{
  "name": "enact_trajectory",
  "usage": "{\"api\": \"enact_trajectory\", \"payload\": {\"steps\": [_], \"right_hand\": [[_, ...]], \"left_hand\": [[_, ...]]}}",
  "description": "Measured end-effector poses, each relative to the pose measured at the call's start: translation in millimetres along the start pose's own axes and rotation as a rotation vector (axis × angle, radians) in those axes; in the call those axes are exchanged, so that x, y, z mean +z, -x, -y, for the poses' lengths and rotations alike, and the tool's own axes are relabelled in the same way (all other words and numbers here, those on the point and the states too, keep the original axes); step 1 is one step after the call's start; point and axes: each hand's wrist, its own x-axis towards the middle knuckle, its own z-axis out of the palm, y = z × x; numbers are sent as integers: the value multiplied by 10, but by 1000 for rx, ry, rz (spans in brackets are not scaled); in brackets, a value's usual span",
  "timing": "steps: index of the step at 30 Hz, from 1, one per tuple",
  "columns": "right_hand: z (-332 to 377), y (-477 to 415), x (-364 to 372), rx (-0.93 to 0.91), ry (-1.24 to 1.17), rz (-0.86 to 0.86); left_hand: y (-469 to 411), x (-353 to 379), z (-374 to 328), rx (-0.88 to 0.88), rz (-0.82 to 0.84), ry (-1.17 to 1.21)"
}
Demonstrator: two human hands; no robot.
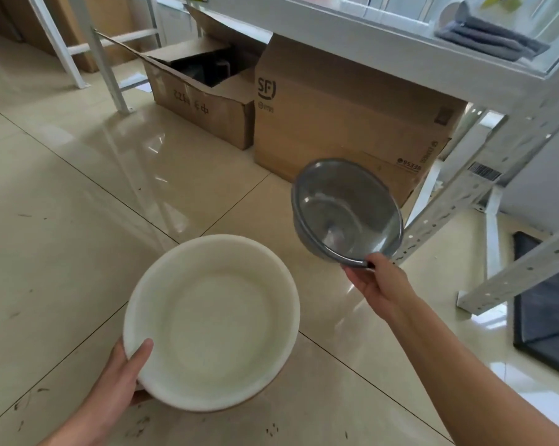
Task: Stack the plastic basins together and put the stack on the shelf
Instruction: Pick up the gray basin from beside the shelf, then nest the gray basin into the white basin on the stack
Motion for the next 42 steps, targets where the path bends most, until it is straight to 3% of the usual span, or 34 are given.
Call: {"api": "enact_trajectory", "payload": {"steps": [5, 9, 16, 20, 23, 26, 29, 31, 35, 42], "right_hand": [[59, 631, 361, -32, 306, 258], [-252, 834, 511, 3, 643, 318], [-754, 739, 547, -67, 1121, 253], [-763, 691, 567, -310, 1673, 269], [-729, 633, 501, -498, 1948, 104], [-731, 520, 275, -413, 1691, 96], [-805, 462, -3, 109, 1076, 257], [-896, 484, -148, 329, 800, 327], [-1096, 541, -158, 374, 621, 303], [-1042, 667, -28, 310, 575, 322]], "left_hand": [[55, 1, 21, -42, 14, -43], [80, -30, -19, -109, -24, 45], [108, -39, -60, -88, 6, 86], [118, -36, -95, -86, 18, 48], [115, -38, -115, -89, 14, 38], [115, -49, -115, -89, 9, 55], [111, -57, -114, -93, 1, 84], [115, -61, -117, -98, 11, 95], [135, -72, -125, -121, 65, 77], [242, -76, -251, -95, 108, 59]]}}
